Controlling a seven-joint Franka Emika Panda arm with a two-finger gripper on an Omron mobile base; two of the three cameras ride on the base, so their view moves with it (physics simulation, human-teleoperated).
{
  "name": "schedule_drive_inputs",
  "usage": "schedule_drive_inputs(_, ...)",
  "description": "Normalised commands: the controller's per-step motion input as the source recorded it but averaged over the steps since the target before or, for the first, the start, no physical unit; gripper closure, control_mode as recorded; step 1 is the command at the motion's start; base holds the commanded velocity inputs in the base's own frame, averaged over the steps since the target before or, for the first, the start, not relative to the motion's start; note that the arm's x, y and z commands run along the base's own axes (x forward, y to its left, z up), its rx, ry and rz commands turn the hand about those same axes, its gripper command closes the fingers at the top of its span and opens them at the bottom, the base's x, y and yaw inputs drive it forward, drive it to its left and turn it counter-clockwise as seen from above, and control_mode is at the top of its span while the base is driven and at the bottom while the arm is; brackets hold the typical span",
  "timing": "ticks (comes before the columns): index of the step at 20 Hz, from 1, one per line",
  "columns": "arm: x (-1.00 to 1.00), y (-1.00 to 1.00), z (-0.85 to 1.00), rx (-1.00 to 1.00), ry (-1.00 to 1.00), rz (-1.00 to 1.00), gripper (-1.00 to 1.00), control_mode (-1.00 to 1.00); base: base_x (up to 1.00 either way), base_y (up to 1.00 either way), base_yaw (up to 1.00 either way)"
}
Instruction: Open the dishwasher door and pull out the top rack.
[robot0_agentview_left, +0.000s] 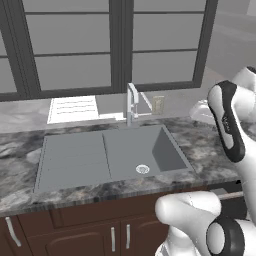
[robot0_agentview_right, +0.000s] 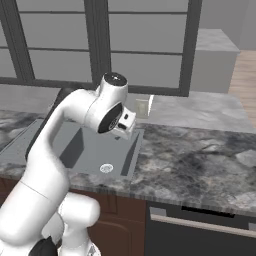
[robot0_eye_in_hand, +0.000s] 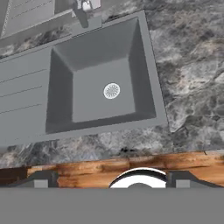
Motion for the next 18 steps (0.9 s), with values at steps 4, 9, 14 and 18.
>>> schedule_drive_inputs(4, -0.60, -0.96, -0.16, 0.25, 0.03, -0.44, -1.00, -1.00, 0.00, 0.00, 0.00)
schedule_drive_inputs(9, -0.23, -0.97, -0.11, 0.22, 0.20, -0.53, -1.00, -1.00, 0.00, 0.00, 0.00)
schedule_drive_inputs(14, -0.20, -1.00, -0.26, 0.26, 0.24, -0.60, -1.00, -1.00, 0.00, 0.00, 0.00)
schedule_drive_inputs(18, -0.62, -0.93, -0.54, 0.25, 0.06, -0.47, -1.00, -1.00, 0.00, 0.00, 0.00)
